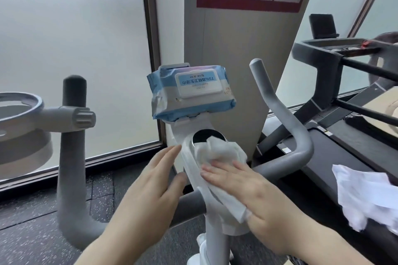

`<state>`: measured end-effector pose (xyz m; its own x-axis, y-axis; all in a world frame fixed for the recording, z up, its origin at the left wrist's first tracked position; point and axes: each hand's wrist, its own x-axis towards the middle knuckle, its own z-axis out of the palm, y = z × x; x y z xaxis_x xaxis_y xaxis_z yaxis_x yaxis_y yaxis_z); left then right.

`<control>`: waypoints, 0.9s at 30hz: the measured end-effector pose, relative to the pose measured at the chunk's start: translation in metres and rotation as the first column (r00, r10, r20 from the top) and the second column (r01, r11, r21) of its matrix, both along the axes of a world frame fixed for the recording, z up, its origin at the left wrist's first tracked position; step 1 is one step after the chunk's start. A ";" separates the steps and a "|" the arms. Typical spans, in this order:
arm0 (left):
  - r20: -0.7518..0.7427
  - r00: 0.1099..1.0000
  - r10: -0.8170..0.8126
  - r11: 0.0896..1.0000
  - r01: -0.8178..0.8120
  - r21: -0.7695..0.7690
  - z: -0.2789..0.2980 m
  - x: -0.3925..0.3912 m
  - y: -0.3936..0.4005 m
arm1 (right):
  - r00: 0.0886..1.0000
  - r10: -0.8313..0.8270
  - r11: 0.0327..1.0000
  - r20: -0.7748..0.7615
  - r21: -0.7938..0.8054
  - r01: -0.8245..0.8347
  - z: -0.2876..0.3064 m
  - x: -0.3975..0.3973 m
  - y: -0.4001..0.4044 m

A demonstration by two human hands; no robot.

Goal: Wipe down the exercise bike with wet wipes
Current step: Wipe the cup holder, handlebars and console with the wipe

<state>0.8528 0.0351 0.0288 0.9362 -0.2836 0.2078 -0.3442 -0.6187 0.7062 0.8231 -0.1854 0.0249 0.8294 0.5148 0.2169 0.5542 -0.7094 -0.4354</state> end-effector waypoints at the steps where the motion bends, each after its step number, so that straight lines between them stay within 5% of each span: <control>1: 0.011 1.000 -0.005 1.000 0.004 0.016 0.000 0.002 -0.005 | 0.999 -0.029 0.999 0.022 0.018 0.029 -0.003 -0.007 -0.006; 4: 0.007 0.999 -0.039 0.995 0.038 0.090 -0.004 0.006 -0.018 | 0.977 -0.213 0.977 0.008 -0.001 0.213 0.004 -0.012 -0.001; 7: 0.014 0.998 -0.062 0.972 0.057 0.227 -0.006 0.010 -0.025 | 0.868 -0.495 0.853 -0.029 -0.207 0.479 0.004 0.007 0.033; 9: 0.022 0.998 -0.052 0.959 0.044 0.280 -0.005 0.009 -0.027 | 0.792 -0.605 0.793 -0.081 -0.139 0.593 0.010 0.027 0.052; 12: 0.055 0.997 -0.051 0.951 0.032 0.306 -0.007 0.005 -0.026 | 0.819 -0.553 0.825 -0.151 0.041 0.564 0.021 0.063 0.058; 18: 0.124 0.992 0.035 0.945 -0.073 0.319 -0.013 0.006 -0.017 | 0.954 -0.216 0.928 0.208 -0.259 0.266 0.014 0.072 0.054; 21: 0.179 0.984 -0.012 0.919 -0.059 0.390 -0.013 0.003 -0.017 | 0.977 -0.046 0.949 0.208 -0.297 0.108 0.008 0.042 0.039; 27: 0.159 0.987 0.001 0.884 -0.075 0.462 -0.013 0.002 -0.018 | 0.992 -0.113 0.975 0.060 -0.186 0.122 0.003 -0.008 0.007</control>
